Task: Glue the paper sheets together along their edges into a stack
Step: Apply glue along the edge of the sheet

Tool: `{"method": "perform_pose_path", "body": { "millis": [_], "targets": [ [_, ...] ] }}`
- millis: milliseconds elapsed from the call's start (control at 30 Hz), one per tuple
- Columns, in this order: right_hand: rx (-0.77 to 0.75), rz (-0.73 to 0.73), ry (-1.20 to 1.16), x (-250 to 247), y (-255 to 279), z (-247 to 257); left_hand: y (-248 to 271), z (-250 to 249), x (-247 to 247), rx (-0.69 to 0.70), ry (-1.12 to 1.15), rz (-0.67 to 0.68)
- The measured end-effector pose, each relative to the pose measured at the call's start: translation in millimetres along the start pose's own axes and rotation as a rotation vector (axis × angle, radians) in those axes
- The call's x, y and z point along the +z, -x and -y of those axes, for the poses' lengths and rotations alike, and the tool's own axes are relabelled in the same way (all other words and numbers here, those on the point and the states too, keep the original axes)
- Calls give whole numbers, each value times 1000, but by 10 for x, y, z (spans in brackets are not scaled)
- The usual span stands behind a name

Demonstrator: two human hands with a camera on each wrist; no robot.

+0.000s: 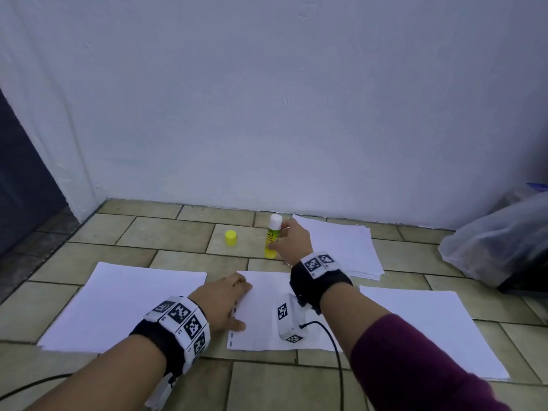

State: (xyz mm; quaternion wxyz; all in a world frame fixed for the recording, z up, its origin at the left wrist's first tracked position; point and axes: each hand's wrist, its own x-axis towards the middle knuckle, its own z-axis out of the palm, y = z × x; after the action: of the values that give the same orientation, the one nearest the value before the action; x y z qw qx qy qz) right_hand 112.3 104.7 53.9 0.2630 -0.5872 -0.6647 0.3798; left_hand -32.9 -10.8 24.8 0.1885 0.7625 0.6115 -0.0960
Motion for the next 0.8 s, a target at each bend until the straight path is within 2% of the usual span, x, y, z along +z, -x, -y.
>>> {"method": "perform_pose_path", "body": {
  "millis": [200, 500, 600, 667, 800],
  "targets": [
    [-72, 39, 281, 200, -199, 29, -21, 33, 19, 2, 43, -17],
    [-59, 110, 277, 139, -205, -4, -1, -21, -20, -43, 62, 2],
    [-96, 94, 206, -109, -81, -70, 9, -54, -42, -41, 57, -3],
    [-128, 90, 267, -403, 48, -199, 8, -63, -48, -37, 66, -2],
    [11, 24, 460, -1175, 349, -739, 6, -52, -41, -31, 81, 5]
  ]
}}
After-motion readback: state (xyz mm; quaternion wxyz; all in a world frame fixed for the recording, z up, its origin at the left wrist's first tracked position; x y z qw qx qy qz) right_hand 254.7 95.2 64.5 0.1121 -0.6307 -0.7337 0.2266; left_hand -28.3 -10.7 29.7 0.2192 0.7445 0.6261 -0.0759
